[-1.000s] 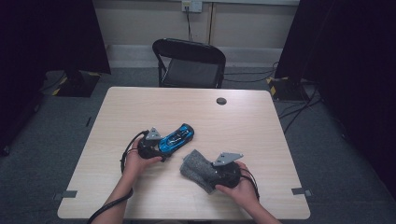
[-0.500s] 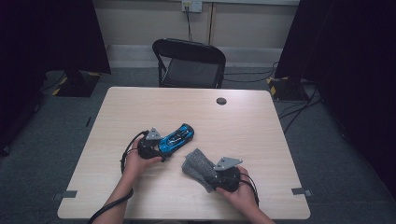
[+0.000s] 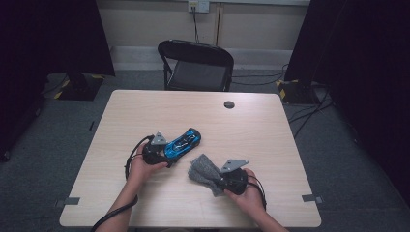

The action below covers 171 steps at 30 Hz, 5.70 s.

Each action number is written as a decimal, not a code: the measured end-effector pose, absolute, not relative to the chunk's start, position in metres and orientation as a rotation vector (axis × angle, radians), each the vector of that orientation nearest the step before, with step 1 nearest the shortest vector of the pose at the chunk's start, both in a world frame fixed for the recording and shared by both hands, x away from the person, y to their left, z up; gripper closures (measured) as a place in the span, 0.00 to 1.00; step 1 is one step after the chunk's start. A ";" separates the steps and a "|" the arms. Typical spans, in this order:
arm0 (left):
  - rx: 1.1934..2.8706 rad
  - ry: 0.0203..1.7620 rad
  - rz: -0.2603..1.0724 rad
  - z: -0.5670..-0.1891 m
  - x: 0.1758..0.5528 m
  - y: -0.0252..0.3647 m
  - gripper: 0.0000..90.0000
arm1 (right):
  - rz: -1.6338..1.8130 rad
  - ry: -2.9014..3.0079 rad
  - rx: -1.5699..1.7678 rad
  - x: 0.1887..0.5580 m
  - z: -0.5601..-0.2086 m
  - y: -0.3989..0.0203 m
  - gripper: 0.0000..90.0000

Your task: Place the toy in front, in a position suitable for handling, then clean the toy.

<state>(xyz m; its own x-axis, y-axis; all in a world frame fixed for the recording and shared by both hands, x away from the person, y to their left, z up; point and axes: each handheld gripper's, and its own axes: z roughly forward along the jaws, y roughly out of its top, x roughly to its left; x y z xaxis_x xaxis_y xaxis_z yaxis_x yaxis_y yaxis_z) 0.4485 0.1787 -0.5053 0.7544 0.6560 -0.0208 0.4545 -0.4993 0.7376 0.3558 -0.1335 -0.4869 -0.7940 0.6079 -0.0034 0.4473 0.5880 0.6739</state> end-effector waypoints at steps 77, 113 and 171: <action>2.187 0.821 0.337 -0.505 0.451 0.178 0.21 | 0.881 2.644 0.842 0.439 -0.450 -0.020 0.84; 2.190 0.818 0.333 -0.505 0.451 0.178 0.21 | 0.810 2.568 0.984 0.471 -0.446 -0.046 0.84; 2.179 0.815 0.335 -0.505 0.462 0.164 0.29 | 0.710 2.475 1.100 0.497 -0.440 -0.064 0.86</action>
<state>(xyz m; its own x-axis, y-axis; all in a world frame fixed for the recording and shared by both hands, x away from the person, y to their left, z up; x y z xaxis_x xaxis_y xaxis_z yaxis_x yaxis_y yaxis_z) 0.4618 0.1645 -0.5051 0.7606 0.6489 -0.0213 0.4461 -0.4986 0.7433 0.4967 -0.0640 -0.4402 -0.6426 0.7594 -0.1023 0.5895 0.5752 0.5671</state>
